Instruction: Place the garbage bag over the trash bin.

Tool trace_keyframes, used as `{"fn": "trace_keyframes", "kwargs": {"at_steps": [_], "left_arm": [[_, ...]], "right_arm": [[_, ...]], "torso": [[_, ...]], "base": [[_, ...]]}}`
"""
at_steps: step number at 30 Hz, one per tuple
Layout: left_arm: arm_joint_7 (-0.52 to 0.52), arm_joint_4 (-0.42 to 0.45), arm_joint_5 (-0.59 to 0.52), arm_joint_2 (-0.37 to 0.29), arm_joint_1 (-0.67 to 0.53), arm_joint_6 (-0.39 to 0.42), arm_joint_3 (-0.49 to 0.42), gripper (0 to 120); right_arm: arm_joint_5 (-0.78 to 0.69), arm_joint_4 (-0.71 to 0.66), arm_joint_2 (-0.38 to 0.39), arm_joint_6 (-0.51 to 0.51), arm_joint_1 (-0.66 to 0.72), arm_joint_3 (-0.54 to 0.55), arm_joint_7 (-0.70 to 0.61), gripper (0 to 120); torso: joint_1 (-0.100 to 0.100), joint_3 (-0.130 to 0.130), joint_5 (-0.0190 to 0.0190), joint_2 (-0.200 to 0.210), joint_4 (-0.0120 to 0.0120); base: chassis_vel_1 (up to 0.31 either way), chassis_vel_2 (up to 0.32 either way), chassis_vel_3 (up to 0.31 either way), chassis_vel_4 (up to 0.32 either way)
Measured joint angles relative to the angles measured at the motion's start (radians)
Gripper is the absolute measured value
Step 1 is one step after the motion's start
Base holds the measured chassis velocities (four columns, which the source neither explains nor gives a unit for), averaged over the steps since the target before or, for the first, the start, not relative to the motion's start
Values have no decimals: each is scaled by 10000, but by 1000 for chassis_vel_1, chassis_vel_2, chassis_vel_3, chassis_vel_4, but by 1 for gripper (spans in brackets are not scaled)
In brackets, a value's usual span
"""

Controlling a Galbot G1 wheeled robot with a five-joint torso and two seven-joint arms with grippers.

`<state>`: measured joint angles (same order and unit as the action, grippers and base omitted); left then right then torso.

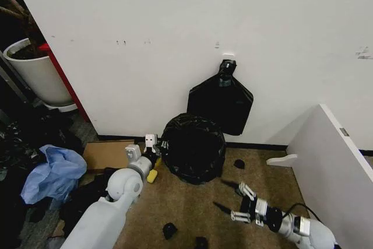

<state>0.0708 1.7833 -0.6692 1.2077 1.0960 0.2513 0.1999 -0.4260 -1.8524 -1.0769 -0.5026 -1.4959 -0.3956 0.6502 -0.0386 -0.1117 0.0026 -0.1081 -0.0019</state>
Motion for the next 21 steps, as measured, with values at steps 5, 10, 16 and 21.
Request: {"fn": "trace_keyframes", "kwargs": {"at_steps": [5,10,16,21], "left_arm": [[-63,-74,497,267,242,-907,-271,0],[-122,-181,865,486,497,-1516,-1031,0],[-134,-182,1022,495,550,-1572,-1527,0],[-134,-358,1466,424,348,-1838,-2357,0]], "right_arm": [[789,-1587,1,2244,-101,1905,-4970,98],[16,-2726,-129,4670,386,3638,-8815,77],[-452,-3078,-286,6032,804,4072,-10463,57],[-155,-2738,-544,7517,1385,4088,-12565,39]], "torso": [[0,0,0,0,0],[0,0,-2,0,-3],[1,0,2,0,2],[0,0,2,0,-3]], "base": [[0,0,0,0],[0,0,0,0],[0,0,0,0],[0,0,0,0]]}}
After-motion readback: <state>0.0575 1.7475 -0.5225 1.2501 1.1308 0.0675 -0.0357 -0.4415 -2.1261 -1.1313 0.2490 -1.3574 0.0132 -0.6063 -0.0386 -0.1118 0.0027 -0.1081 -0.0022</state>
